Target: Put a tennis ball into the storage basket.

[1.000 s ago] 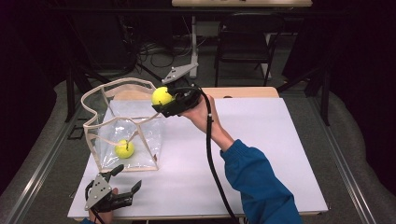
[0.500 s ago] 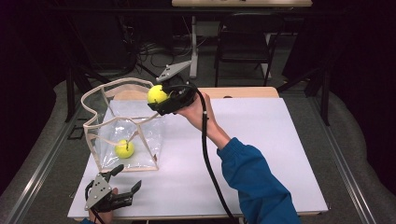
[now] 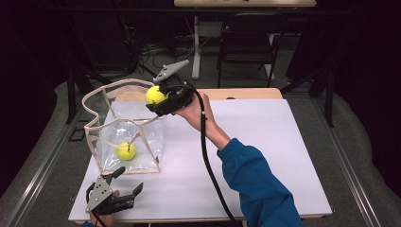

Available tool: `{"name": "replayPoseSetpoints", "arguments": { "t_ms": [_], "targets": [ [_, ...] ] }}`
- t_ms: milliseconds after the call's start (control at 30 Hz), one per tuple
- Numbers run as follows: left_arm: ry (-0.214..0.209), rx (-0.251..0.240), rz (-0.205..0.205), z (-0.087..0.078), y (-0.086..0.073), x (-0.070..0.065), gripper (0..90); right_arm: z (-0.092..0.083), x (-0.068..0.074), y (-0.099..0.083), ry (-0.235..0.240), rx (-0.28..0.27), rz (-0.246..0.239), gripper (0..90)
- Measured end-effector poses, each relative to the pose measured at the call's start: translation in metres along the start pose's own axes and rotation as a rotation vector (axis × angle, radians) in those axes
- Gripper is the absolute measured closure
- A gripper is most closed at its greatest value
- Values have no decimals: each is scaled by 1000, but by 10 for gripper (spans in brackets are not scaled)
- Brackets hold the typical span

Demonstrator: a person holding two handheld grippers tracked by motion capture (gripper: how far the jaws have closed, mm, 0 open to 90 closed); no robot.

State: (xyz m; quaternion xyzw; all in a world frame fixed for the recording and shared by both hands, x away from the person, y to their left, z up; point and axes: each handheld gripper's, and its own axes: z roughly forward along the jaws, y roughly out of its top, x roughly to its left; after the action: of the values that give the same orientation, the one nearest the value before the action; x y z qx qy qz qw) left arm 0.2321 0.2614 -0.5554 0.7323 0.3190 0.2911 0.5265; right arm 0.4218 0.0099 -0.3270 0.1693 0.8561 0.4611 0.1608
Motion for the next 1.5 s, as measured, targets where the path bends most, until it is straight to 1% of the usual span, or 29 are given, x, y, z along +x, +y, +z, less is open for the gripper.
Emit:
{"name": "replayPoseSetpoints", "arguments": {
  "t_ms": [67, 467, 600, 733, 1200, 1333, 1500],
  "targets": [
    [5, -6, 2, -1, 0, 0, 158, 1, 1, 1, -1, 1, 1, 262],
    [2, -4, -4, -1, 0, 1, 159, 7, 2, 9, 4, 7, -6, 262],
    [3, -4, -4, 0, 0, 1, 158, 11, 3, 11, 11, 20, -8, 262],
    [2, -5, -3, -1, 0, 1, 158, 15, 4, 12, 24, 46, -14, 262],
    [4, -7, -2, -1, 0, 1, 158, 23, 5, 12, 14, 59, -9, 262],
    [4, -6, -2, -1, 0, 1, 158, 26, 5, 12, 12, 75, -6, 261],
    [3, -7, -3, -1, 0, 1, 158, 30, 4, 11, 11, 80, -1, 260]
  ]
}}
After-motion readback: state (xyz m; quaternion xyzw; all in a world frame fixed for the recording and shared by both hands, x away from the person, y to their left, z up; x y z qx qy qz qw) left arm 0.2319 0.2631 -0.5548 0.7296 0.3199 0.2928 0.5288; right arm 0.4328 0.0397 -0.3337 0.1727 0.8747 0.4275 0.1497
